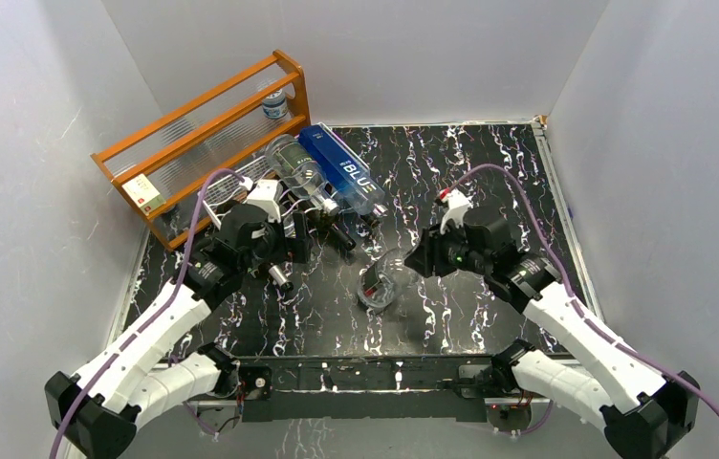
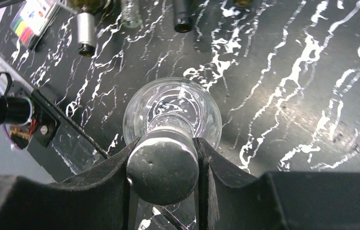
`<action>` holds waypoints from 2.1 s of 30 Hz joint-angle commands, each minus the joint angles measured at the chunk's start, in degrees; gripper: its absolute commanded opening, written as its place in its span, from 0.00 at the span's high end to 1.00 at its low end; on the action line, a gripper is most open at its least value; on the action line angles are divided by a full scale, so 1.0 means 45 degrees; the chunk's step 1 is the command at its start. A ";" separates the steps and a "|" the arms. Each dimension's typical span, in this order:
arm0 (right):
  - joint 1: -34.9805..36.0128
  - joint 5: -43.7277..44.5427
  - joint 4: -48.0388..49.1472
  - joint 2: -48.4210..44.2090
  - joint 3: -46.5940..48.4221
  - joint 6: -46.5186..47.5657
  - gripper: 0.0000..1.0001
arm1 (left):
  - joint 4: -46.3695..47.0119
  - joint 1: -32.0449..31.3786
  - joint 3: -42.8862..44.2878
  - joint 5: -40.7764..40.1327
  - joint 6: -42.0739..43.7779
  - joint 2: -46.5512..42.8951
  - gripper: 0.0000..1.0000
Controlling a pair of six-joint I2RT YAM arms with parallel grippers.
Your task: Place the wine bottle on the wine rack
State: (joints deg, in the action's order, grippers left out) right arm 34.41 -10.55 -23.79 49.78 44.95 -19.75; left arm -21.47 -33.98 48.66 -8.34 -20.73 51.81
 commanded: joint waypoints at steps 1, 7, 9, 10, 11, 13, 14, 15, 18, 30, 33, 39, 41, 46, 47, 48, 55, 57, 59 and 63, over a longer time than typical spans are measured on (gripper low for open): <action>0.1201 0.0064 0.0837 0.0376 -0.0128 0.0181 1.00 | -0.0001 -0.0010 0.0489 -0.0100 -0.0235 0.0312 0.02; 0.2371 -0.0075 0.0809 0.1531 -0.0223 0.0805 1.00 | -0.0393 -0.0008 0.0315 -0.0403 -0.0376 0.1117 0.02; 0.2926 -0.0016 0.0728 0.1866 -0.0270 0.0934 1.00 | -0.0322 -0.0019 0.0216 -0.0331 -0.0491 0.1196 0.02; 0.3225 0.0091 0.0745 0.2047 -0.0307 0.0966 1.00 | -0.0267 -0.0017 0.0142 -0.0239 -0.0537 0.1230 0.02; 0.3514 0.0280 0.0835 0.2168 -0.0360 0.0975 1.00 | -0.0186 -0.0019 0.0077 -0.0208 -0.0575 0.1251 0.02; 0.3984 0.0652 0.1173 0.2408 -0.0539 0.0975 1.00 | 0.0021 -0.0008 -0.0011 -0.0145 -0.0624 0.1263 0.02; 0.4138 0.0933 0.1218 0.2516 -0.0553 0.0941 1.00 | 0.0106 -0.0008 -0.0030 -0.0123 -0.0627 0.1306 0.02; 0.4238 0.1127 0.1224 0.2593 -0.0555 0.0952 1.00 | 0.0136 -0.0008 -0.0023 -0.0118 -0.0644 0.1349 0.02; 0.4262 0.1420 0.1127 0.2610 -0.0515 0.1102 1.00 | 0.0168 -0.0011 0.0027 -0.0045 -0.0562 0.1467 0.02; 0.4314 0.0899 0.0459 0.3421 -0.0383 0.1674 1.00 | 0.0470 -0.0009 -0.0474 0.0507 -0.0667 0.1757 0.02; 0.4315 0.0296 0.0085 0.3525 -0.0066 0.2033 1.00 | 0.0537 -0.0013 -0.0532 0.0652 -0.0732 0.1753 0.02; 0.4337 -0.0834 -0.0921 0.4363 0.0630 0.2388 1.00 | 0.0808 -0.0018 -0.0541 0.0837 -0.0952 0.1942 0.02; 0.4337 -0.0932 -0.0992 0.4658 0.0739 0.2382 1.00 | 0.0944 -0.0008 -0.0541 0.0837 -0.1039 0.1993 0.02; 0.4338 -0.0650 -0.1165 0.5873 0.1025 0.2164 0.96 | 0.1027 -0.0011 -0.0481 0.0673 -0.1116 0.2061 0.02; 0.4344 -0.0516 -0.1228 0.6099 0.1068 0.2160 0.94 | 0.0981 -0.0009 -0.0460 0.0600 -0.1089 0.2063 0.02; 0.4335 -0.0377 -0.1235 0.6286 0.1093 0.2191 0.93 | 0.0932 -0.0016 -0.0401 0.0512 -0.1054 0.2019 0.02; 0.4344 0.0389 -0.1136 0.7411 0.1432 0.2523 0.77 | 0.0868 -0.0008 -0.0356 0.0177 -0.0907 0.1109 0.02; 0.4337 0.0502 -0.0771 0.7445 0.1339 0.2552 0.68 | 0.0804 -0.0027 -0.0320 0.0071 -0.0846 0.0814 0.02; 0.4342 0.0575 -0.0377 0.7368 0.1191 0.2577 0.61 | 0.0736 -0.0023 -0.0309 -0.0061 -0.0814 0.0508 0.02; 0.4343 0.0732 0.0217 0.7474 0.1097 0.2614 0.54 | 0.0615 -0.0014 -0.0296 -0.0286 -0.0675 0.0225 0.02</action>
State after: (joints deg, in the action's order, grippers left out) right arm 54.02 -8.99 -27.97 83.74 48.27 -8.62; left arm -18.06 -33.98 46.44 -7.77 -24.82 54.83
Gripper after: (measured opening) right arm 0.478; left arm 0.981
